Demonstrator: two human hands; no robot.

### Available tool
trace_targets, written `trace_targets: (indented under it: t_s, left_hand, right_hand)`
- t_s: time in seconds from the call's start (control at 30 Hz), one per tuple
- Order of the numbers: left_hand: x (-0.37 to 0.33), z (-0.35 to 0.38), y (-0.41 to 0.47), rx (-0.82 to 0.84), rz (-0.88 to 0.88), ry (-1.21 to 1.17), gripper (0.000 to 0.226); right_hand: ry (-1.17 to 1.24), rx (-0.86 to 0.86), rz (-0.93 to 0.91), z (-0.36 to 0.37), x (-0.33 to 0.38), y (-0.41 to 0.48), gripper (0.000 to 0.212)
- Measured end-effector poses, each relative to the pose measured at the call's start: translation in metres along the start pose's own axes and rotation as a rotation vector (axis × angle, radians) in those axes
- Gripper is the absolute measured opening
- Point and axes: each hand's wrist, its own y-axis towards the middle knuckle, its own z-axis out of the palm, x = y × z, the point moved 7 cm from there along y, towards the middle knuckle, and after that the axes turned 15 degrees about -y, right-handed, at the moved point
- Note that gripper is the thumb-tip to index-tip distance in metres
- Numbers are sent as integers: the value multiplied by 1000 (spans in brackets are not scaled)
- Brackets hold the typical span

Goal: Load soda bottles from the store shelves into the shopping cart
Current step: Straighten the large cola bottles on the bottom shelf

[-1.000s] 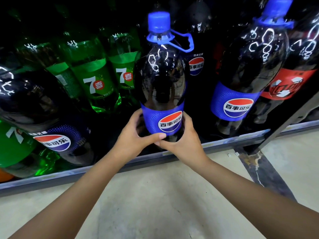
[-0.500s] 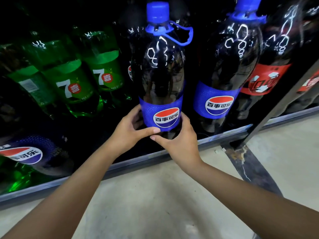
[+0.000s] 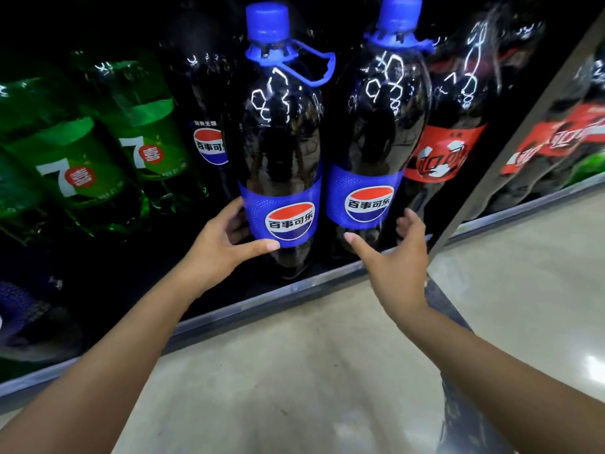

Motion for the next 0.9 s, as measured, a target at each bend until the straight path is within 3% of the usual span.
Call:
trace_targets:
  t_s: [0.07, 0.3, 0.47, 0.53, 0.63, 0.7, 0.8, 0.9]
  left_hand:
    - [-1, 1, 0, 0, 1, 8, 85]
    - [0, 1, 1, 18, -5, 7, 71]
    - [-3, 13, -16, -33, -9, 23, 58]
    - [2, 17, -38, -100, -28, 43, 61]
    - [-3, 5, -85, -227, 13, 348, 84]
    - [-28, -8, -115, -317, 224, 633, 78]
    - [-72, -25, -156, -454, 557, 871, 67]
    - [-92, -57, -190, -652, 580, 900, 63]
  right_hand:
    - [43, 87, -5, 8, -3, 4, 85]
    - [65, 98, -88, 15, -6, 7, 55]
    - [-7, 89, -58, 8, -3, 5, 70]
    - [-99, -17, -45, -4, 2, -9, 77]
    - [-135, -137, -314, -20, 37, -51, 68]
    - [-100, -58, -527, -13, 65, -83, 62]
    - [-83, 197, -724, 23, 104, -119, 62]
    - [-103, 494, -711, 67, 135, -145, 76]
